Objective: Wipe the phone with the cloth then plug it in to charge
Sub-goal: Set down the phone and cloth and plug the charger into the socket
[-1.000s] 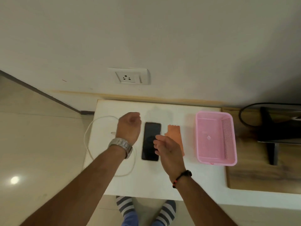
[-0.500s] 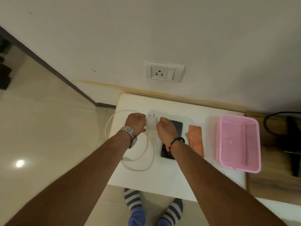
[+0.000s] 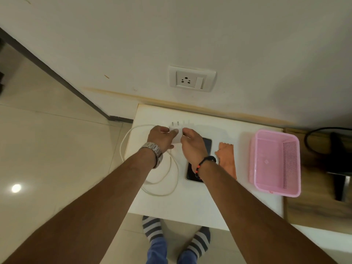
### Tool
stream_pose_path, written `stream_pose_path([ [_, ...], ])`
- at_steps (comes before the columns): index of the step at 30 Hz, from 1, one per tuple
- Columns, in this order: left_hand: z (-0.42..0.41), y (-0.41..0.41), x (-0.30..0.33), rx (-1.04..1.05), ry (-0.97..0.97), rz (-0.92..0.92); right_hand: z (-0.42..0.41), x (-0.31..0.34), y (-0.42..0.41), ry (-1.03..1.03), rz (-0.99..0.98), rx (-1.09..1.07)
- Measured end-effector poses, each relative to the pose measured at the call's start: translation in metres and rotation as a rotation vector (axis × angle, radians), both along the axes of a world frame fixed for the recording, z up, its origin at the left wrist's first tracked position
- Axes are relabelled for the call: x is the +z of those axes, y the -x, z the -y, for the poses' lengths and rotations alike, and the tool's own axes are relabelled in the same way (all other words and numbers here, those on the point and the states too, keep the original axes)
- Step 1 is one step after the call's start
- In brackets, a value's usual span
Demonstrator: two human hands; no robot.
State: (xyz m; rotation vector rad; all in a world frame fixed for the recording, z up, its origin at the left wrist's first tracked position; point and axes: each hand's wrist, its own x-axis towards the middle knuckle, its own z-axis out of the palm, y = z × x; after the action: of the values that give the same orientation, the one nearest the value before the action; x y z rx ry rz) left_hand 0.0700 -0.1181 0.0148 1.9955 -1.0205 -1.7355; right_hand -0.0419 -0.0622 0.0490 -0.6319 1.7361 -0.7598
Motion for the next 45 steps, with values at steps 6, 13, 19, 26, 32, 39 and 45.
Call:
stream_pose_path([
  [6, 0.019, -0.034, 0.040, 0.080, 0.035, -0.231, 0.000, 0.014, -0.003, 0.196, 0.060, -0.031],
  [13, 0.030, -0.091, 0.090, 0.347, 0.004, -0.462, -0.082, -0.025, -0.048, 0.090, -0.472, 0.546],
  [19, 0.018, -0.120, 0.087, 0.376, -0.048, -0.423, -0.117, -0.054, -0.087, 0.157, -0.710, 0.775],
  [26, 0.006, -0.123, 0.073, 0.388, -0.095, -0.476, -0.095, -0.076, -0.087, 0.196, -0.880, 0.993],
  [32, 0.007, -0.114, 0.081, 0.439, -0.095, -0.613, -0.083, -0.041, -0.082, 0.379, -0.752, 0.800],
  [39, 0.014, -0.095, 0.106, 0.401, -0.022, -0.632, -0.040, 0.057, -0.068, 0.174, 0.109, -0.069],
  [45, 0.015, -0.063, 0.127, 0.455, -0.038, -0.666, -0.024, 0.111, -0.055, 0.243, 0.190, -0.249],
])
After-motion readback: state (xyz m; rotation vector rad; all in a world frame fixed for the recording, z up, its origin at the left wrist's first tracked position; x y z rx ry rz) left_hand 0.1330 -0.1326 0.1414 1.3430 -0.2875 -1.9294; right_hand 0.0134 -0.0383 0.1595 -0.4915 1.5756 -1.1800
